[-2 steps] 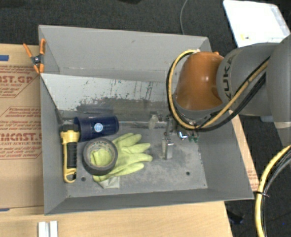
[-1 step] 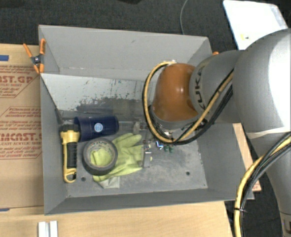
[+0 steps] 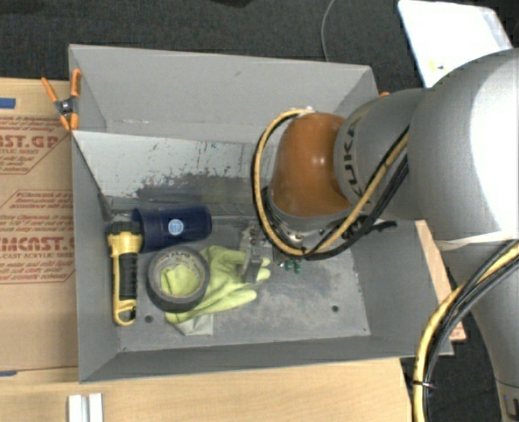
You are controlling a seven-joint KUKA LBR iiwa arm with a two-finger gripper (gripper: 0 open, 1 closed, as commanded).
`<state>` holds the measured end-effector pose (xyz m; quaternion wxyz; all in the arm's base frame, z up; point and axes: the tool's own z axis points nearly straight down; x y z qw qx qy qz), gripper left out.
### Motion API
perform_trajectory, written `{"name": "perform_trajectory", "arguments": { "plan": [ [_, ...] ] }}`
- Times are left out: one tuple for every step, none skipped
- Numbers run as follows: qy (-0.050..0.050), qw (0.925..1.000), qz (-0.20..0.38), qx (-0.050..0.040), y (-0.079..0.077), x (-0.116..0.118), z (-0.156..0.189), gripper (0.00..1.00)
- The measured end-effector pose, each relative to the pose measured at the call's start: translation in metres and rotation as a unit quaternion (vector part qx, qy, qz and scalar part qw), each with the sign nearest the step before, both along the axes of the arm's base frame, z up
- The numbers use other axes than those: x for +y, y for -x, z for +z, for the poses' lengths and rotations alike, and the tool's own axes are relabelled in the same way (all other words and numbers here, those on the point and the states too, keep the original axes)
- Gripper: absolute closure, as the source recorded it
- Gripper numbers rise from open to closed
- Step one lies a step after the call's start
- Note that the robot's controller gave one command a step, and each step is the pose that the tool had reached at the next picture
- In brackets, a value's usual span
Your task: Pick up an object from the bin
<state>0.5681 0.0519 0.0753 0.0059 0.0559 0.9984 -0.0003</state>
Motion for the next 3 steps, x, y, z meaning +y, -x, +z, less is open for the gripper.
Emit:
{"name": "perform_trajectory", "arguments": {
  "plan": [
    [0.000, 1.0000, 0.000, 0.0002, 0.000, 0.000, 0.000, 1.00],
    [0.000, 0.9999, 0.013, 0.0024, -0.004, 0.003, 0.068, 1.00],
    [0.000, 0.9999, 0.009, 0.0036, 0.000, 0.005, 0.145, 1.00]
  ]
}}
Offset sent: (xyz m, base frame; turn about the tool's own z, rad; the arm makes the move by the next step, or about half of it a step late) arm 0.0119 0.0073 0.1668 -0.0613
